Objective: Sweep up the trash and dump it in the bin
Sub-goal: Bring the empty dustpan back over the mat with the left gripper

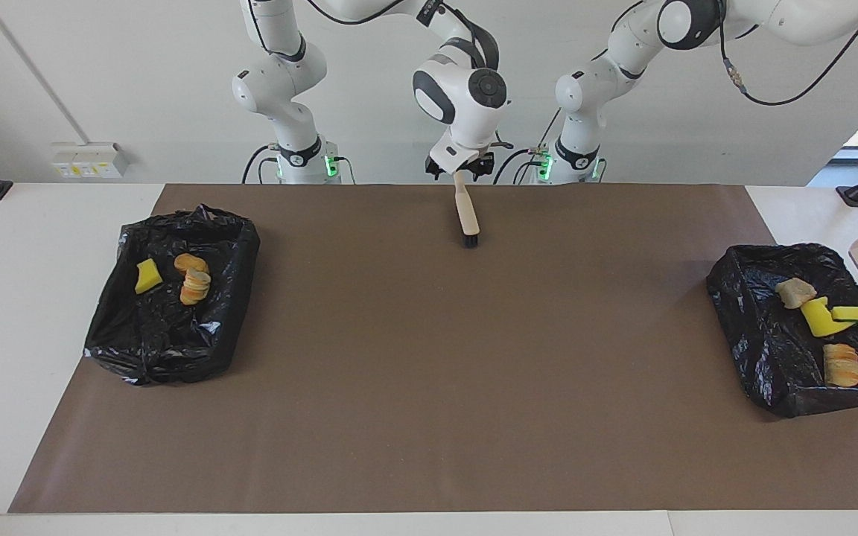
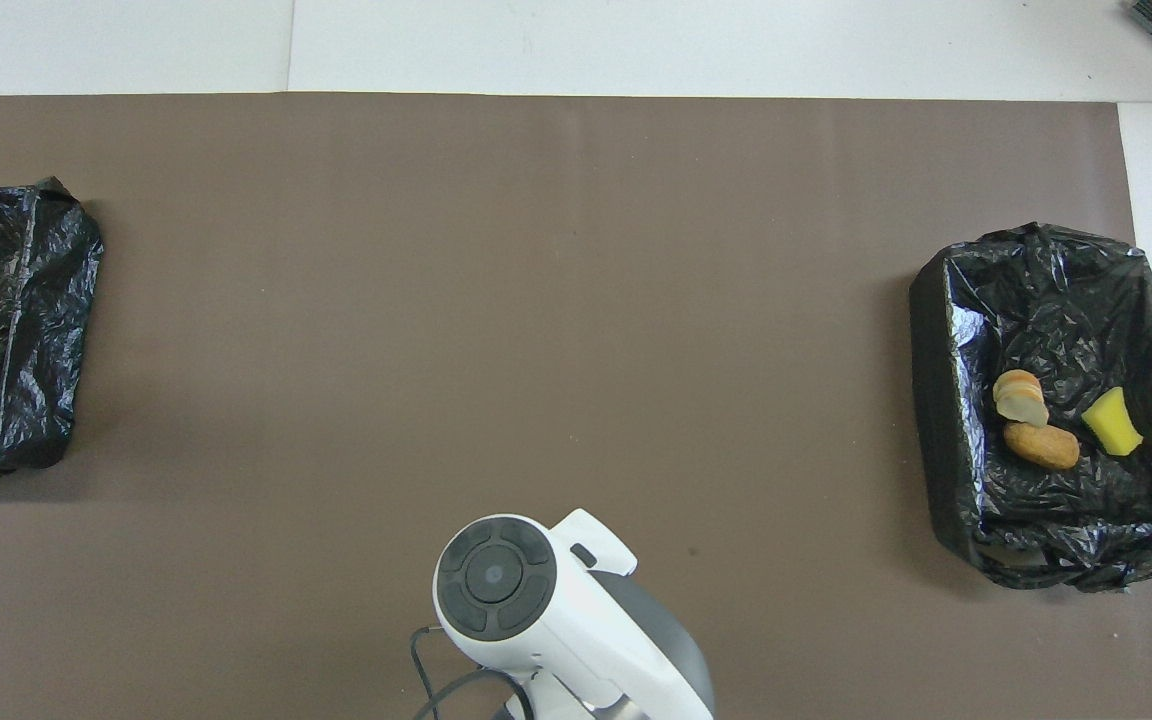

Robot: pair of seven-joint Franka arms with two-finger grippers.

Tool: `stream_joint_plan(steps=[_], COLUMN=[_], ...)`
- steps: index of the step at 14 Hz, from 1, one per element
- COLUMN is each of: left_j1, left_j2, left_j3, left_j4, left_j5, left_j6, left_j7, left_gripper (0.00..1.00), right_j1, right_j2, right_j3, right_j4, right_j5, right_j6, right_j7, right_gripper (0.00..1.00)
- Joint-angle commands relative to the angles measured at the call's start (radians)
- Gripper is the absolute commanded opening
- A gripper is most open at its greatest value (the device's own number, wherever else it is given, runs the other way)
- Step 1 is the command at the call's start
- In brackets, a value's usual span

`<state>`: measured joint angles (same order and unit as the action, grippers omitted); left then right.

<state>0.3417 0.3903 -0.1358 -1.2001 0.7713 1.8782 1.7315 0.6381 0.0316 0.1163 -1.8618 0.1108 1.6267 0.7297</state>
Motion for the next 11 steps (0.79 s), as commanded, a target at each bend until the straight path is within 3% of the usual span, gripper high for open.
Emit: stream_joint_plan(steps=[1, 4, 9, 11], left_j1=[-0.079, -0.167, -0.309, -0.374], left_j2=[-0.038, -0.057, -0.165, -0.183], left_j3=[0.012, 0.012, 0.010, 0.010], left_j4=[-0.039, -0.064, -0.258, -0.305], left_j5=[-0.076, -0.170, -0.346, -0.420], left_j6=[-0.080, -0.168, -0.194, -0.227], left_j7=[-0.145, -0.341, -0.697, -0.881], left_gripper=[0.00, 0.00, 0.00, 0.00], right_j1=[-0.067, -0.147, -0.368, -0.446], right_j2=[0.004, 0.002, -0.013, -0.007], right_j3=[0.008, 0.005, 0.005, 0.002], right_j4=[0.055, 0.062, 0.076, 0.128], right_j5=[-0.071, -0.146, -0.135, -0.148], right_j6=[-0.042, -0.050, -0.038, -0.038], right_j7=[-0.042, -0.097, -0.402, -0.498], right_gripper=[1.00, 1.00, 1.00, 1.00])
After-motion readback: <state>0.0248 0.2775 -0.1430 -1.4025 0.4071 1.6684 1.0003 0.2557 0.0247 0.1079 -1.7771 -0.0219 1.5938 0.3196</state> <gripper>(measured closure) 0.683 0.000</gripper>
